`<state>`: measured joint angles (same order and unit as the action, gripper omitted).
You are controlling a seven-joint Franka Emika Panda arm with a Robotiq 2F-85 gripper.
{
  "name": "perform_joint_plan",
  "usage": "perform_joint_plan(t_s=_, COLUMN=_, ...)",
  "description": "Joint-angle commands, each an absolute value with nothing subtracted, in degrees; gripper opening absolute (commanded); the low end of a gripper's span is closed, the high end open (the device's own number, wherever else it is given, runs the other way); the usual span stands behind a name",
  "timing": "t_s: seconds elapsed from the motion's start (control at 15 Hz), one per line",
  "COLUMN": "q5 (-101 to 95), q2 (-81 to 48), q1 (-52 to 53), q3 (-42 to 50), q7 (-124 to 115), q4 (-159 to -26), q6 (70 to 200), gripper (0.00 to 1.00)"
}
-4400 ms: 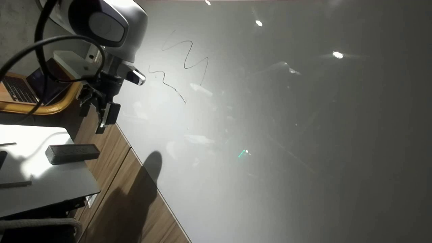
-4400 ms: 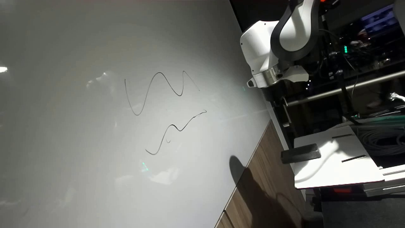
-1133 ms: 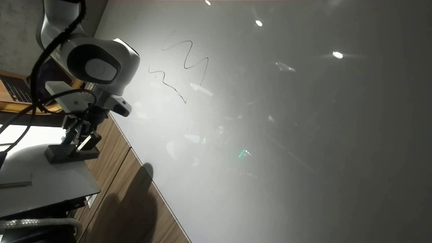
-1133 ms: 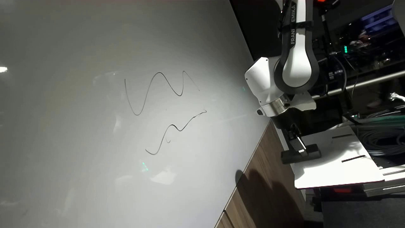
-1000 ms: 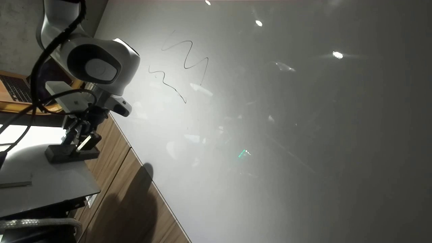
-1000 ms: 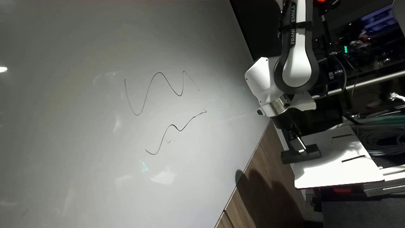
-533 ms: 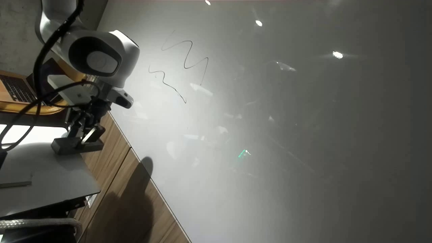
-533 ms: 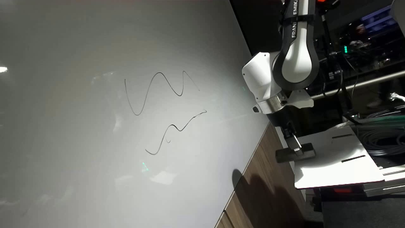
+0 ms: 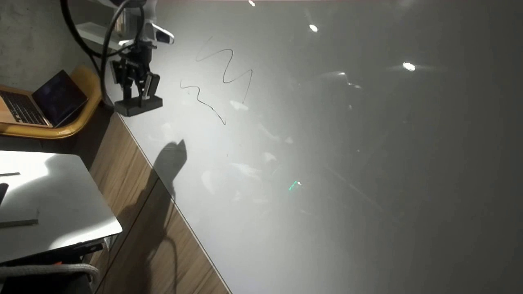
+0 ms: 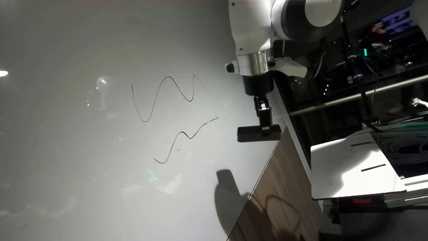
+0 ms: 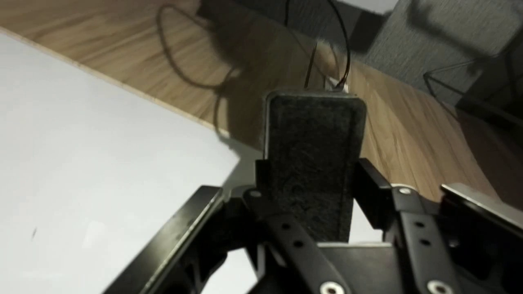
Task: Use the duster to clean the board
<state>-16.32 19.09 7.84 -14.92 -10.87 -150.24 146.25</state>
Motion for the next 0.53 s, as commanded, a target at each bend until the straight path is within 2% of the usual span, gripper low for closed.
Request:
perform_joint_plan(t_s=0.0, q5=-23.5, q2=20.3, q1=6.5, q3=-20.7, q7=-15.1, q4=-142.0, q6=144.2, gripper=0.28)
perform_joint_plan(t_s=0.27, q5=-34.6, q2=17.3, q1=3.1, q3=-25.5, q7=-19.6, q4=-131.1, q6=145.1, gripper=0.28)
perform_joint_plan(t_s=0.47, q5=-41.4, q2=14.5, q1=1.1, q3=-25.5, q7=-22.3, q4=-124.8, q6=145.5, gripper=0.28)
